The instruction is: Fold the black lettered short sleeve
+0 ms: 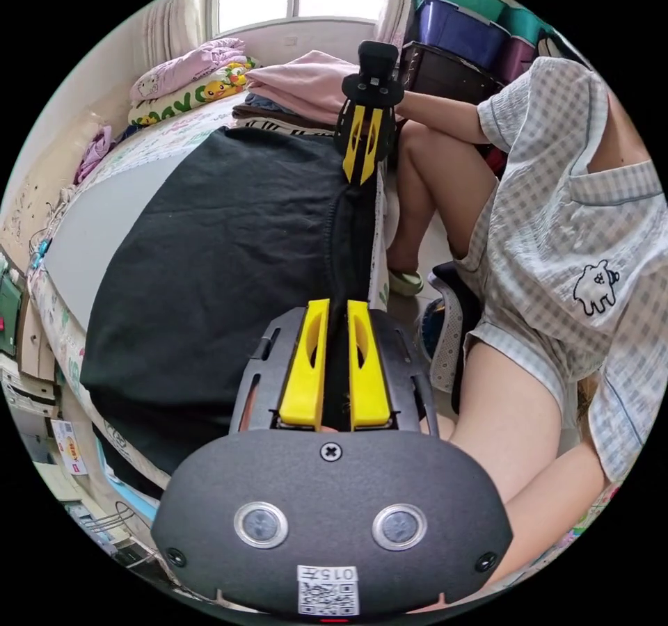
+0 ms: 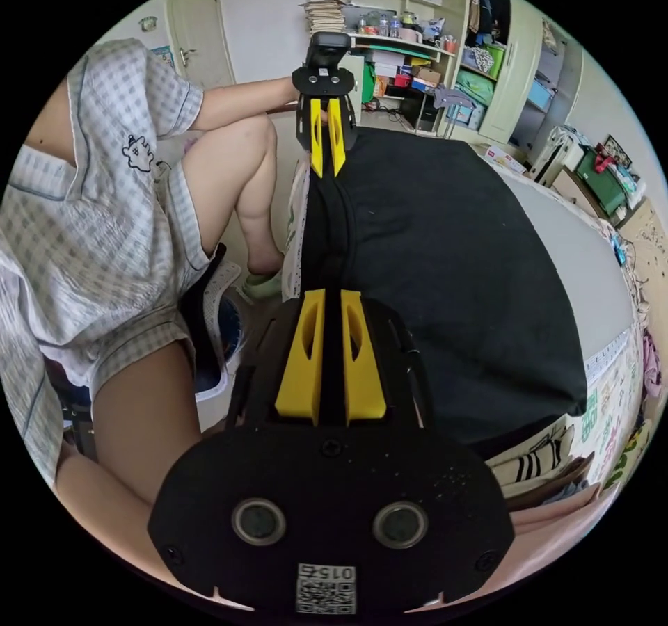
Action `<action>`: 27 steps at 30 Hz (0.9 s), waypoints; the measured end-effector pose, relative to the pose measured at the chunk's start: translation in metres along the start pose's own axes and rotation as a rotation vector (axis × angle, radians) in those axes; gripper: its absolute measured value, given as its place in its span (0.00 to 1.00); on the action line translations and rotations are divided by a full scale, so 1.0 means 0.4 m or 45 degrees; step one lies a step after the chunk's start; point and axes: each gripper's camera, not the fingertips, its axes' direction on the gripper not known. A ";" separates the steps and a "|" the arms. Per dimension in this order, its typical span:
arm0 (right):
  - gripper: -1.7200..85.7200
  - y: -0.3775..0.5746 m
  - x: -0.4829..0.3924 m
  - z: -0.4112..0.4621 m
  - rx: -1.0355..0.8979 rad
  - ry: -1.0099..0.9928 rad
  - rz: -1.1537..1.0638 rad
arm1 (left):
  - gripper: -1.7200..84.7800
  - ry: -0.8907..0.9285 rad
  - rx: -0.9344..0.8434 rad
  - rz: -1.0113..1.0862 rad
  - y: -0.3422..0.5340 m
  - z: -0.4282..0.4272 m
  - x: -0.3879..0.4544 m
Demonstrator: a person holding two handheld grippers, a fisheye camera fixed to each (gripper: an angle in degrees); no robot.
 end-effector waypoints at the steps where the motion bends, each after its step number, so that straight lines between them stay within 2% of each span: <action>1: 0.07 -0.002 -0.006 -0.001 -0.004 0.001 -0.006 | 0.06 -0.020 -0.009 0.016 0.007 0.014 0.010; 6: 0.04 -0.014 -0.031 -0.033 0.002 -0.046 0.006 | 0.04 0.004 -0.037 0.037 0.032 0.051 0.019; 10: 0.03 0.002 -0.036 -0.121 0.116 -0.149 0.028 | 0.03 0.051 0.095 0.069 0.076 0.023 0.035; 12: 0.03 -0.002 -0.025 -0.115 0.085 -0.169 0.062 | 0.03 0.063 0.113 0.059 0.090 0.033 0.033; 14: 0.04 -0.026 -0.020 -0.059 -0.045 -0.158 0.077 | 0.03 0.073 0.011 0.051 0.085 0.111 0.024; 16: 0.04 -0.047 -0.018 -0.040 -0.059 -0.139 0.077 | 0.04 0.085 -0.121 0.025 0.075 0.191 0.012; 17: 0.04 -0.055 -0.009 -0.053 -0.066 -0.153 0.088 | 0.04 0.114 -0.110 0.012 0.077 0.206 0.001; 23: 0.02 0.004 0.022 -0.233 0.142 -0.169 0.225 | 0.05 0.163 -0.117 -0.028 0.092 0.225 -0.030; 25: 0.03 0.047 0.031 -0.320 0.284 -0.121 0.347 | 0.05 0.137 -0.021 -0.053 0.075 0.200 -0.049; 27: 0.04 0.131 0.032 -0.395 0.460 -0.019 0.630 | 0.06 0.082 0.108 -0.126 0.039 0.177 -0.085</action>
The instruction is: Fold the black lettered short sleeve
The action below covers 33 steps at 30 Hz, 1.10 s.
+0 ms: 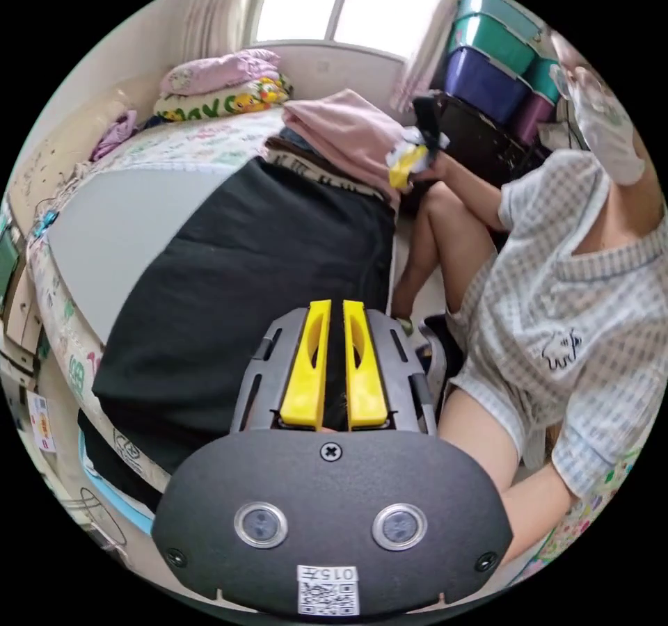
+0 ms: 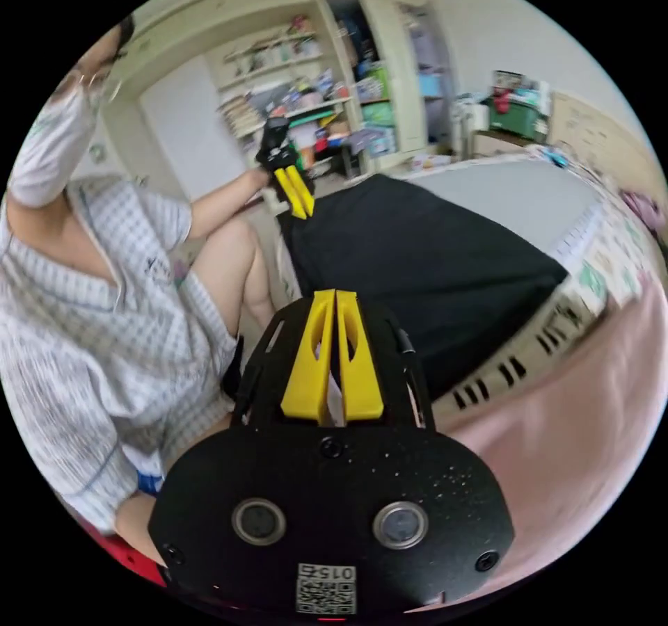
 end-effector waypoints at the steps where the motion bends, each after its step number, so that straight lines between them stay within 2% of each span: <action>1: 0.05 0.041 0.012 -0.025 0.079 0.091 0.161 | 0.07 -0.039 0.072 -0.058 -0.040 -0.005 -0.026; 4: 0.09 0.107 0.007 -0.028 0.110 0.299 0.331 | 0.08 -0.173 0.182 -0.199 -0.186 0.026 -0.096; 7: 0.11 0.085 0.022 0.033 -0.149 0.491 0.431 | 0.09 -0.230 0.236 -0.334 -0.373 0.104 -0.171; 9: 0.11 0.074 0.017 0.044 -0.127 0.481 0.437 | 0.10 -0.247 0.262 -0.369 -0.486 0.169 -0.209; 14: 0.10 0.060 0.013 0.023 -0.127 0.452 0.450 | 0.13 -0.392 0.093 -0.455 -0.805 0.426 -0.309; 17: 0.10 0.058 0.027 0.010 -0.105 0.404 0.484 | 0.13 -0.422 -0.010 -0.470 -0.919 0.567 -0.355; 24: 0.09 0.000 0.066 0.048 -0.160 0.354 0.519 | 0.10 -0.498 -0.263 -0.509 -0.997 0.819 -0.449; 26: 0.09 -0.026 0.085 0.069 -0.166 0.315 0.532 | 0.08 -0.455 -0.246 -0.514 -0.990 0.850 -0.458; 30: 0.09 -0.074 0.077 0.101 -0.244 0.423 0.469 | 0.04 -0.459 -0.215 -0.489 -0.979 0.847 -0.457; 33: 0.09 -0.076 0.091 0.076 -0.228 0.336 0.506 | 0.04 -0.467 -0.144 -0.490 -0.965 0.806 -0.451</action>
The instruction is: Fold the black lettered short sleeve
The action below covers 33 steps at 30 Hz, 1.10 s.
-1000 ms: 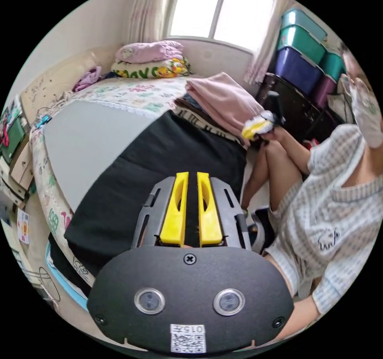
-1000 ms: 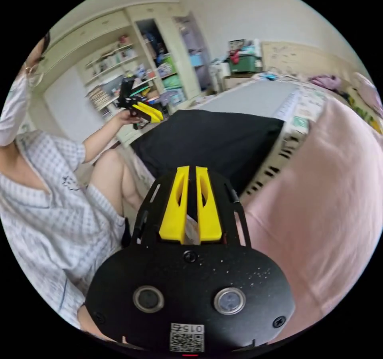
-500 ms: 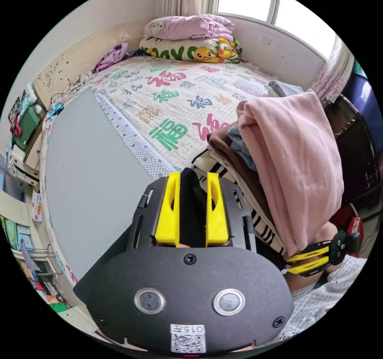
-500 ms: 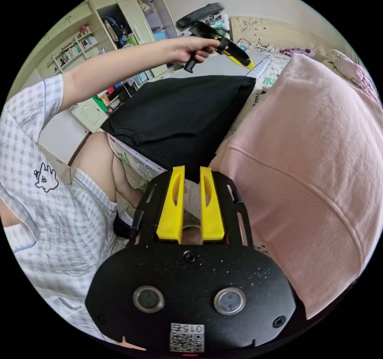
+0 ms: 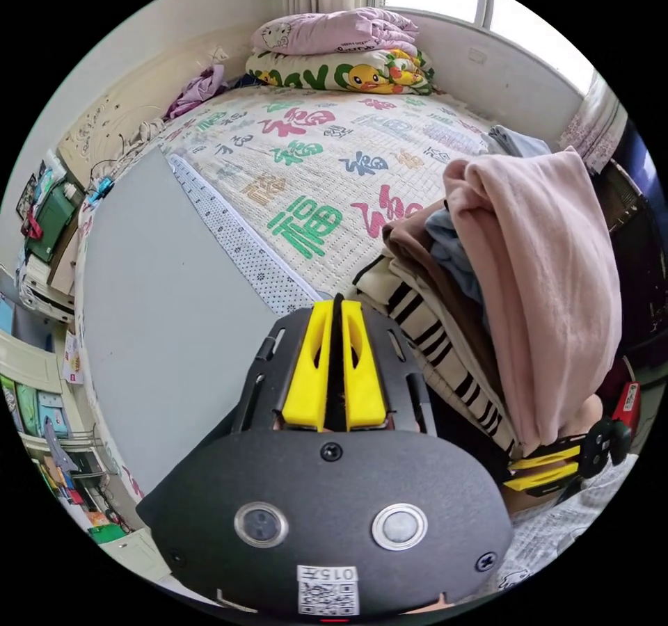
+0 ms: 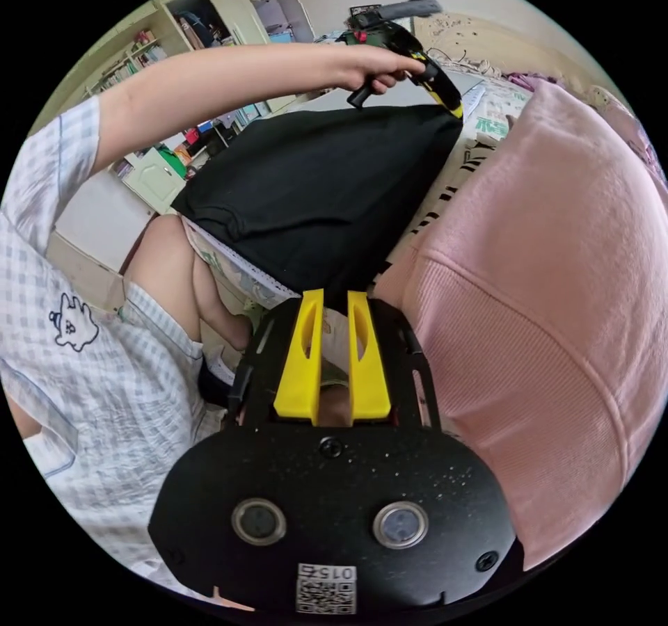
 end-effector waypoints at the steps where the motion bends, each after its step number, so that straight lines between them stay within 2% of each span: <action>1: 0.10 0.000 0.004 -0.005 0.004 -0.017 0.009 | 0.03 0.002 0.036 -0.006 0.011 -0.023 -0.010; 14: 0.09 -0.016 0.003 -0.009 0.100 0.055 0.089 | 0.03 0.070 0.277 -0.119 0.298 -0.296 -0.182; 22: 0.12 -0.045 -0.041 0.027 0.128 0.121 0.064 | 0.03 0.057 0.305 -0.144 0.386 -0.373 -0.197; 30: 0.09 -0.039 -0.008 0.027 0.175 0.077 0.116 | 0.03 0.024 0.294 -0.124 0.419 -0.435 -0.171; 33: 0.09 -0.050 -0.042 0.055 0.134 0.182 0.068 | 0.03 0.031 0.294 -0.124 0.443 -0.466 -0.168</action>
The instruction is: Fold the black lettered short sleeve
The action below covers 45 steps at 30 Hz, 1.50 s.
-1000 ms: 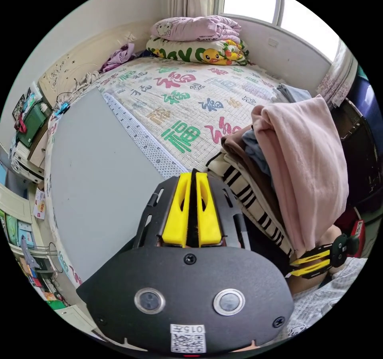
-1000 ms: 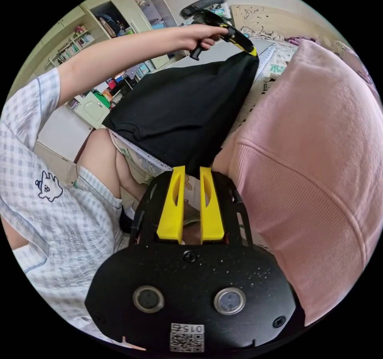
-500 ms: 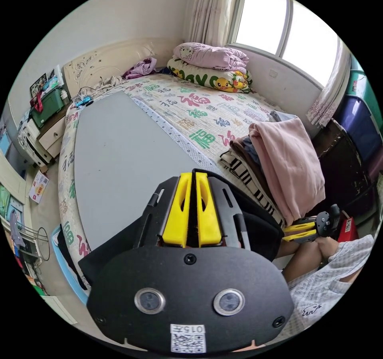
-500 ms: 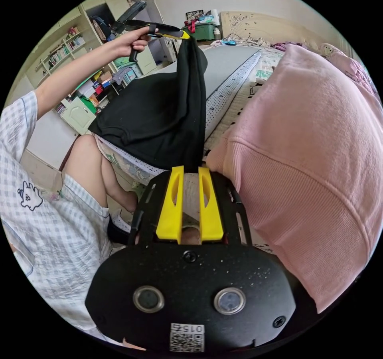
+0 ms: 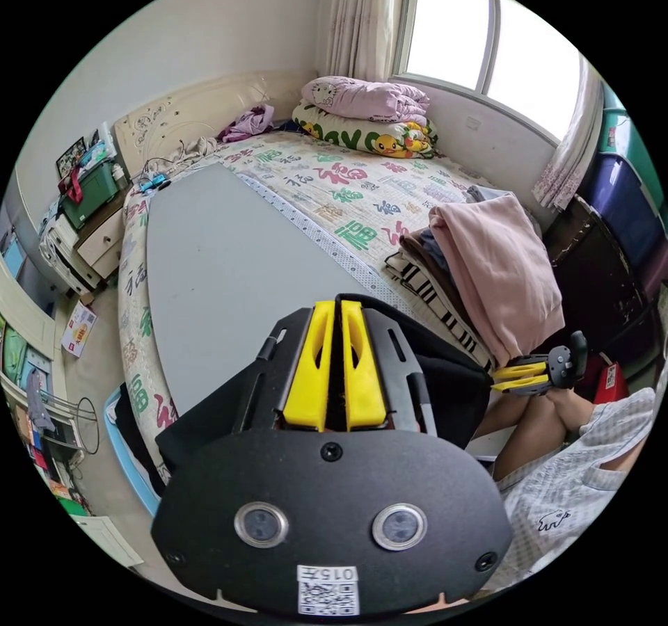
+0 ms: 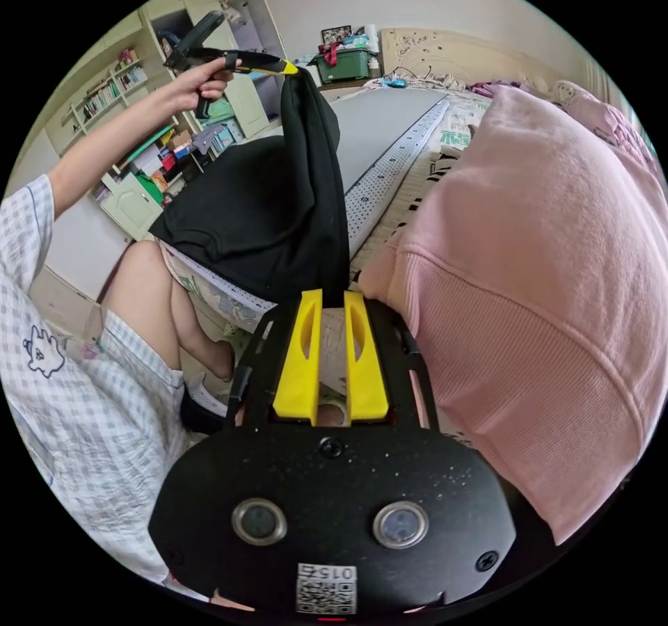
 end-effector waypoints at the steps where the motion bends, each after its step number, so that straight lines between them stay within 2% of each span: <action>1: 0.09 -0.002 -0.020 0.011 -0.013 0.055 -0.030 | 0.03 0.002 -0.002 0.003 0.007 -0.018 0.002; 11: 0.11 -0.003 -0.075 0.047 -0.002 0.154 -0.130 | 0.03 -0.021 0.003 -0.011 0.107 -0.198 -0.012; 16: 0.11 0.006 -0.049 0.058 0.006 0.072 -0.109 | 0.03 -0.013 0.000 -0.061 0.123 -0.236 -0.035; 19: 0.07 0.035 -0.030 0.045 0.037 0.036 -0.133 | 0.03 0.000 0.006 -0.083 0.105 -0.246 -0.041; 24: 0.04 0.097 0.018 -0.018 0.134 -0.019 -0.089 | 0.03 0.034 0.045 -0.101 0.005 -0.260 -0.028; 30: 0.03 0.199 0.107 -0.127 0.298 -0.107 0.019 | 0.02 0.063 0.101 -0.099 -0.227 -0.227 0.063; 34: 0.02 0.253 0.107 -0.170 0.356 -0.004 0.017 | 0.02 0.101 0.096 -0.098 -0.391 -0.179 0.146; 37: 0.02 0.325 0.114 -0.233 0.435 0.193 0.039 | 0.02 0.117 0.108 -0.074 -0.481 -0.174 0.197; 40: 0.02 0.392 0.146 -0.290 0.544 0.222 0.073 | 0.02 0.171 0.137 -0.061 -0.537 -0.204 0.218; 43: 0.02 0.478 0.140 -0.361 0.729 0.118 -0.077 | 0.02 0.260 0.190 -0.047 -0.548 -0.279 0.194; 45: 0.02 0.515 0.085 -0.383 0.830 -0.004 -0.288 | 0.02 0.289 0.233 -0.040 -0.524 -0.348 0.156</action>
